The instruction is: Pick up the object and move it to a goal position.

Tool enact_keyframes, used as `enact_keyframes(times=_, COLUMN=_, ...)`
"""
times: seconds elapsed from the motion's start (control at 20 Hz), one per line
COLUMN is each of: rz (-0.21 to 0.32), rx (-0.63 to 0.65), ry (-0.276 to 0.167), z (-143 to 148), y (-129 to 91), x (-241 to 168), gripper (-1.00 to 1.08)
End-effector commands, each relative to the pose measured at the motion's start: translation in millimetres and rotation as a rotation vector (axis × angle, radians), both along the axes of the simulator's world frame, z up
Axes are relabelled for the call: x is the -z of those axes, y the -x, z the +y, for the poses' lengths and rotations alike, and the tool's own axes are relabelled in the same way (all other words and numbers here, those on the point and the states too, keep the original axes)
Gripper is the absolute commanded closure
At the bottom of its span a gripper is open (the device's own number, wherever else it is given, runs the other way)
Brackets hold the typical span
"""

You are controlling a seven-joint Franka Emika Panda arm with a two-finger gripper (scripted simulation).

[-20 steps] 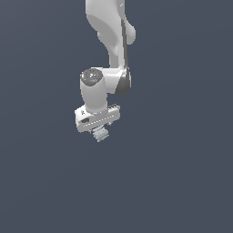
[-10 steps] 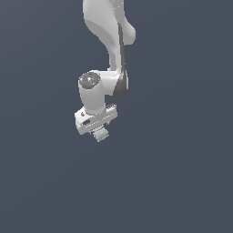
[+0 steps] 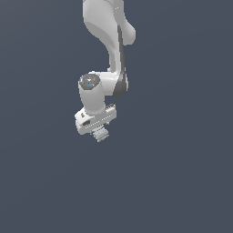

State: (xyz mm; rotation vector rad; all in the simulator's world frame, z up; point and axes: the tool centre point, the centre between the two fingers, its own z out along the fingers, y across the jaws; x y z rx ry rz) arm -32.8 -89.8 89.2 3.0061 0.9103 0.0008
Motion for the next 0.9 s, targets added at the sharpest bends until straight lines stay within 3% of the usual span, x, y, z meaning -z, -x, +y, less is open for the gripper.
enact_keyframes(times=0.0, rz=0.001, rx=0.0, ry=0.0, z=0.0, y=0.5, x=5.8, gripper=-0.92)
enact_keyframes(times=0.65, rz=0.001, rx=-0.004, ry=-0.001, z=0.1, y=0.6, x=47.8, gripper=-0.92)
enact_keyframes(times=0.7, rz=0.001, rx=-0.004, ry=-0.001, z=0.1, y=0.6, x=47.8, gripper=1.08)
enact_keyframes(times=0.85, rz=0.001, rx=-0.004, ry=-0.001, z=0.1, y=0.6, x=47.8, gripper=1.08)
